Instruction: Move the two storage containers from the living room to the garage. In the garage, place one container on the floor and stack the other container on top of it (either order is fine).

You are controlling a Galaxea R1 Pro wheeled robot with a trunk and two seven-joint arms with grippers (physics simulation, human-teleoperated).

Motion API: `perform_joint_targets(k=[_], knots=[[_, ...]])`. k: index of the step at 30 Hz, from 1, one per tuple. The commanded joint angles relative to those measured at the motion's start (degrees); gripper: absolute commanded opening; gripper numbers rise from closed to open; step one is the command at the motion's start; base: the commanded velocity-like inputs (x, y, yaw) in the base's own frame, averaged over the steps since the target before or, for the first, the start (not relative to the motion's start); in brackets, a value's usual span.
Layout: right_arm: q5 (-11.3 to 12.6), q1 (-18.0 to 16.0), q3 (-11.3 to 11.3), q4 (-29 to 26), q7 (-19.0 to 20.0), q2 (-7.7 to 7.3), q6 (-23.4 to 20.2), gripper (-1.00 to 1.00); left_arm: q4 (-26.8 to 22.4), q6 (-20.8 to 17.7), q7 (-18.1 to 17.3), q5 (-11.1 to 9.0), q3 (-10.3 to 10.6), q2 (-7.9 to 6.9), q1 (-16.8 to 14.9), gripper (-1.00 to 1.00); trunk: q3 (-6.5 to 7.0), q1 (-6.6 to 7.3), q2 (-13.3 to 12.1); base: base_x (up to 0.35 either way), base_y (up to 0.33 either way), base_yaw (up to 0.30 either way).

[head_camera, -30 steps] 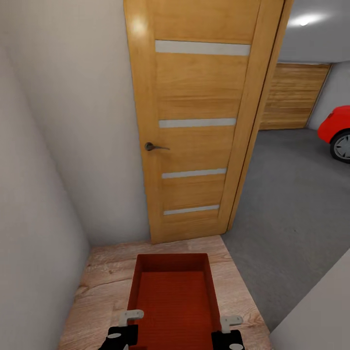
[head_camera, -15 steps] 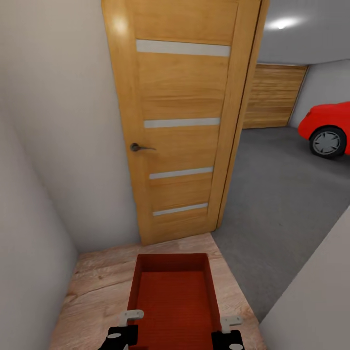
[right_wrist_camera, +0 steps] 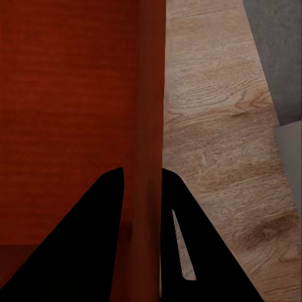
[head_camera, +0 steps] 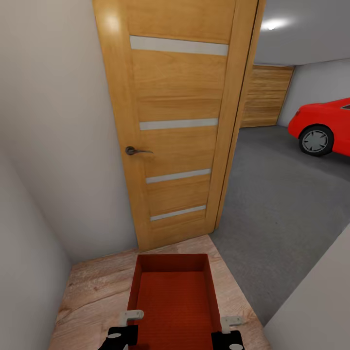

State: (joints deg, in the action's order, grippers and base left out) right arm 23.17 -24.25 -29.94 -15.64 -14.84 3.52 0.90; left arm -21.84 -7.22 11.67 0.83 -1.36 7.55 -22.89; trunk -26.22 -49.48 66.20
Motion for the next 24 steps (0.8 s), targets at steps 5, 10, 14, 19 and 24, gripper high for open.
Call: perform_joint_targets(k=[5,10,14,19,24], knots=[[0.1,-0.1,-0.2,0.1,-0.4,-0.01,0.2,-1.00,0.0,-0.2,-0.1,-0.8,4.0,0.10,0.0,-1.00,-0.06,-0.02,0.0,0.226,0.247,-0.011],[0.0,-0.1,-0.2,0.1,-0.5,-0.01,0.2,-1.00,0.0,-0.2,-0.1,-0.8,4.0,0.10,0.0,-1.00,-0.06,-0.02,0.0,0.237,0.189,-0.206],[0.0,-0.1,-0.2,0.1,-0.5,-0.01,0.2,-1.00,0.0,-0.2,-0.1,-0.8,4.0,0.10,0.0,-1.00,-0.06,-0.02,0.0,0.214,0.134,-0.277],[0.0,-0.1,-0.2,0.1,-0.5,-0.01,0.2,-1.00,0.0,-0.2,-0.1,-0.8,4.0,0.10,0.0,-1.00,-0.06,-0.02,0.0,0.180,0.095,-0.282],[0.0,-0.1,-0.2,0.1,-0.5,-0.01,0.2,-1.00,0.0,-0.2,-0.1,-0.8,4.0,0.10,0.0,-1.00,-0.06,-0.02,0.0,0.160,0.064,-0.283]])
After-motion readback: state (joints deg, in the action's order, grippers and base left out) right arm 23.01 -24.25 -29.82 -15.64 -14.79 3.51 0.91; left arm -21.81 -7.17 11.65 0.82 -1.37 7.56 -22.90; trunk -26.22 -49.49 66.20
